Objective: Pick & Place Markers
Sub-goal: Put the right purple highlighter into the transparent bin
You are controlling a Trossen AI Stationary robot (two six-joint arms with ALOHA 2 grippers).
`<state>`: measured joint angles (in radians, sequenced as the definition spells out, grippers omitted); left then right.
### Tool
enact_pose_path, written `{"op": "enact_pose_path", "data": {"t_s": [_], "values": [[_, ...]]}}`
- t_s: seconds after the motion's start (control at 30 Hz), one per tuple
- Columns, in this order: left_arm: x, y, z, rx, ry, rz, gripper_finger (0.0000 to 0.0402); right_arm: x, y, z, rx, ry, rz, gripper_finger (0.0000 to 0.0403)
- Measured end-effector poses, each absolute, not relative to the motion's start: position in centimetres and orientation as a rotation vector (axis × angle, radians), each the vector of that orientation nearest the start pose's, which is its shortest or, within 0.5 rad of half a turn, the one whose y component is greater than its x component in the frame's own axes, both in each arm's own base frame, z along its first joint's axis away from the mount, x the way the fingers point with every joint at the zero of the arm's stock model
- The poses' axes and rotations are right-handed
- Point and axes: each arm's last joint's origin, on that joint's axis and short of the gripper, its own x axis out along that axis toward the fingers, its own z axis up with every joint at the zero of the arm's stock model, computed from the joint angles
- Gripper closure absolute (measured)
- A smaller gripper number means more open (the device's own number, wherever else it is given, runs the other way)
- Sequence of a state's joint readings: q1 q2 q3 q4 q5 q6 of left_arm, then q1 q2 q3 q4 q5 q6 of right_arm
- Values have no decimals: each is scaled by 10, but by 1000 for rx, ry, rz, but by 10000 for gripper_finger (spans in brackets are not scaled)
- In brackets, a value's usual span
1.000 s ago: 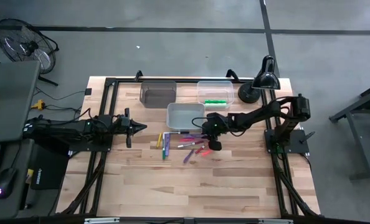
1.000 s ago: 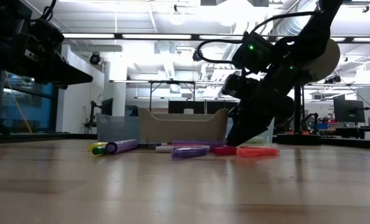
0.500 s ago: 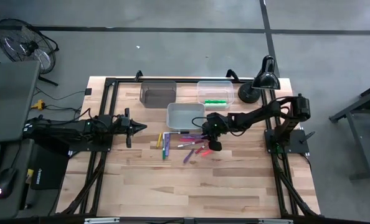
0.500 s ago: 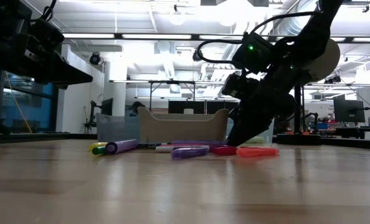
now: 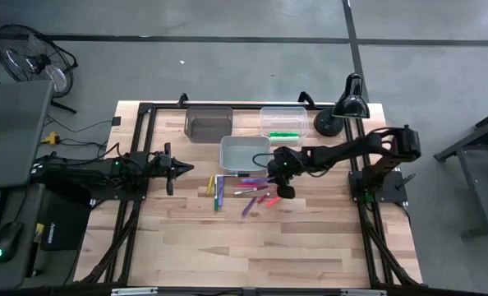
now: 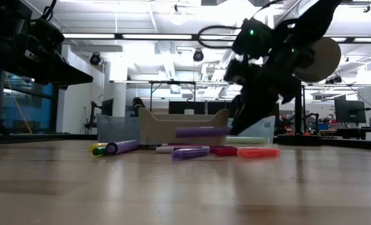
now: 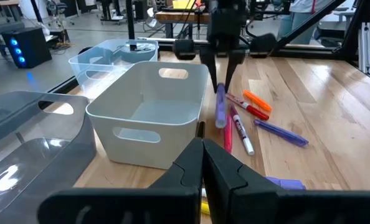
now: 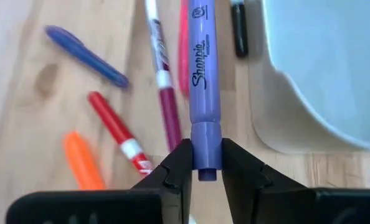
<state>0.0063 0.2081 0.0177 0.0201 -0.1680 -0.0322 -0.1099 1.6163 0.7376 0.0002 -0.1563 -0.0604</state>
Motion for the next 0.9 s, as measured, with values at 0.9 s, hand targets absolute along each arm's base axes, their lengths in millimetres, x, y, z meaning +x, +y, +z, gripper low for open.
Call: {"op": "enact_pose_path", "data": {"t_s": [0.9], "values": [[108, 5, 154, -18, 167, 176, 401, 290, -23, 233, -226, 881, -194, 341]]}}
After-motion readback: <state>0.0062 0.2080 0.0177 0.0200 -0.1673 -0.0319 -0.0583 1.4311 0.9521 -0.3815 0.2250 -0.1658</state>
